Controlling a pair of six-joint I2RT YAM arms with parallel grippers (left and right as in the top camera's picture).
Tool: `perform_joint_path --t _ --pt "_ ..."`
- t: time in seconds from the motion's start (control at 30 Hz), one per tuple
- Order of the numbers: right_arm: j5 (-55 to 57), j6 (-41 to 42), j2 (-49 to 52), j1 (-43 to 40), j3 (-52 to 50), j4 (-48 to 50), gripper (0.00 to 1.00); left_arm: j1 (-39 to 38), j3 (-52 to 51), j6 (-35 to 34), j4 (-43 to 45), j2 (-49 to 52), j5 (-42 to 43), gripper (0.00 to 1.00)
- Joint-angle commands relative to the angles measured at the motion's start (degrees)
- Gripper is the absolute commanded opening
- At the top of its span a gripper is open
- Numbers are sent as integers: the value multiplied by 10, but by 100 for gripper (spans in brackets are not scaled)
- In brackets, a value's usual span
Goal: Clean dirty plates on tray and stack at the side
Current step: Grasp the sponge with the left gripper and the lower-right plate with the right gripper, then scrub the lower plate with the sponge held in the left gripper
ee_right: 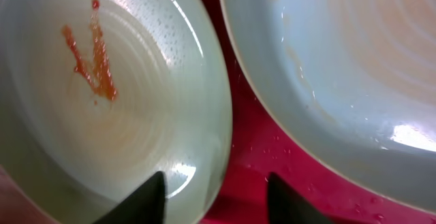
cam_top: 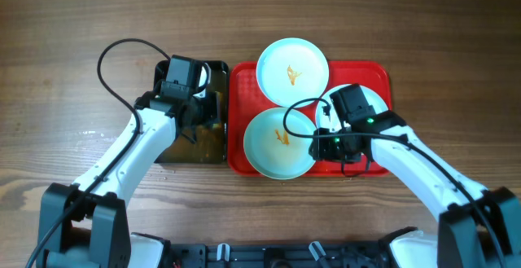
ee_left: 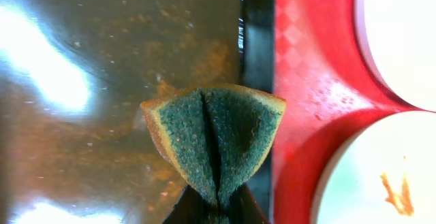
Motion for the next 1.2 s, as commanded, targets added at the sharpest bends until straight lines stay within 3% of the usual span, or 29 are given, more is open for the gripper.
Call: perform_joint_path --t 0.0,0.1,0.2,0.33,0.57,0.67,0.83,1.03,1.17 --pt "-11 11 35 2 -6 16 33 0 6 -26 2 -12 92 4" --pt "-11 11 52 2 -6 17 28 -7 6 -41 9 -12 172 4" --pt "-11 11 56 2 -6 19 16 -42 6 -100 30 -10 177 4" --pt "-11 15 56 2 -6 21 8 -100 6 -154 72 -4 177 4" --pt "-11 15 55 2 -6 25 6 -183 6 -347 160 86 177 4" --pt "-11 15 55 2 -6 26 6 -209 6 -386 174 119 185 4" --pt "-11 15 55 2 -6 28 5 -239 6 -390 169 141 186 4" --pt "-11 15 55 2 -6 28 5 -228 6 -388 97 152 44 4" --pt "-11 15 55 2 -6 28 4 -200 6 -330 89 137 20 4"
